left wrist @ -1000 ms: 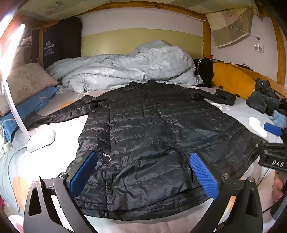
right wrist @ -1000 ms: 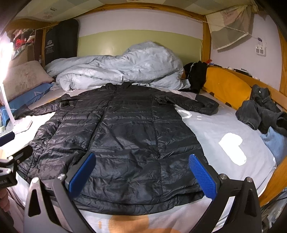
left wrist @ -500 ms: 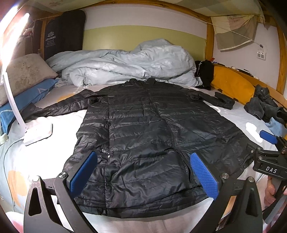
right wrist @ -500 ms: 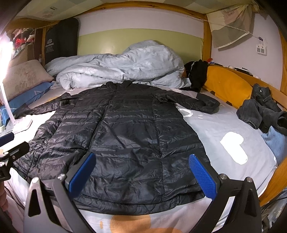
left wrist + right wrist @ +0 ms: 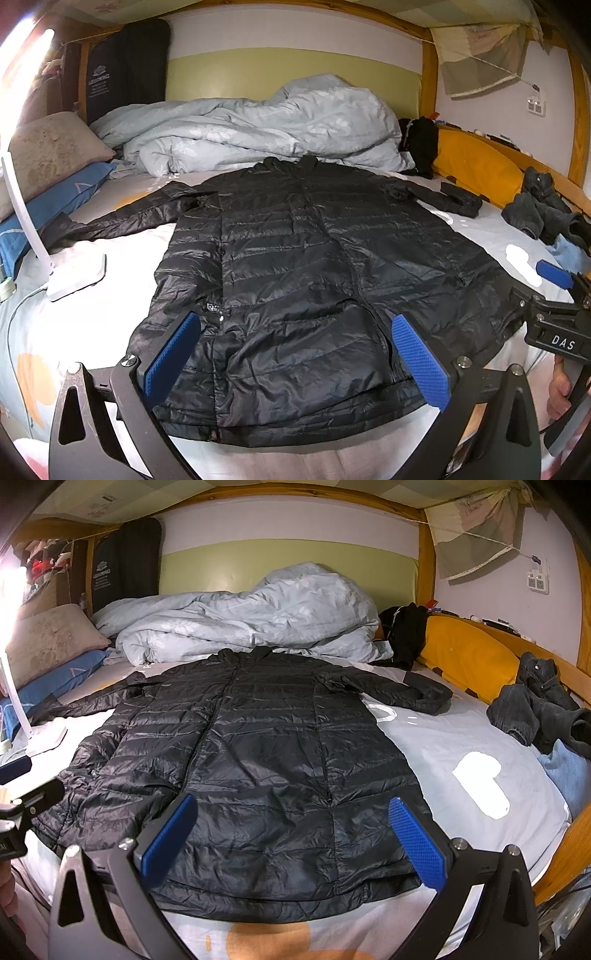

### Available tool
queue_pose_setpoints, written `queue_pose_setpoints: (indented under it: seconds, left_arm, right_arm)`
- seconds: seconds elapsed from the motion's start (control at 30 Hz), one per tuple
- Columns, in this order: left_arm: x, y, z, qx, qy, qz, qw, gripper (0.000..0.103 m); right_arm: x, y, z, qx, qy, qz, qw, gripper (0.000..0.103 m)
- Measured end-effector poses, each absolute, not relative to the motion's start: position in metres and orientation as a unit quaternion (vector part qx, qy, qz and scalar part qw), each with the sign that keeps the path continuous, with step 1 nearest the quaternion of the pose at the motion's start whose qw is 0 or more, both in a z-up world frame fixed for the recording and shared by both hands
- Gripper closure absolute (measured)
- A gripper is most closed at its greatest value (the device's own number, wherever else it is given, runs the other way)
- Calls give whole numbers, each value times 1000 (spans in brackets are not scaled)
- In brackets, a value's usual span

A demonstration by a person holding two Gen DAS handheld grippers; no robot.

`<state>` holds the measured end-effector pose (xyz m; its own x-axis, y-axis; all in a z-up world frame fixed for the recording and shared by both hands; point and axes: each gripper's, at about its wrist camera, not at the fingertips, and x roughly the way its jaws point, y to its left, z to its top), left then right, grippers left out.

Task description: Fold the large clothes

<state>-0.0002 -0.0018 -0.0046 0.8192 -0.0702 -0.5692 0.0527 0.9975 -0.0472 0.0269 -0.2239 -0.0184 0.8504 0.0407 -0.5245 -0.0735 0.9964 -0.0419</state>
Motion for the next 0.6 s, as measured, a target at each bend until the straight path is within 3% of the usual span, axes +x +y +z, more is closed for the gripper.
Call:
queue_pose_setpoints:
  seconds: [0.6]
  left_arm:
    - [2,-3,-6,-11,306,-26,952,0]
  right_arm:
    - [23,-224,-16,-28,267,27,963,0]
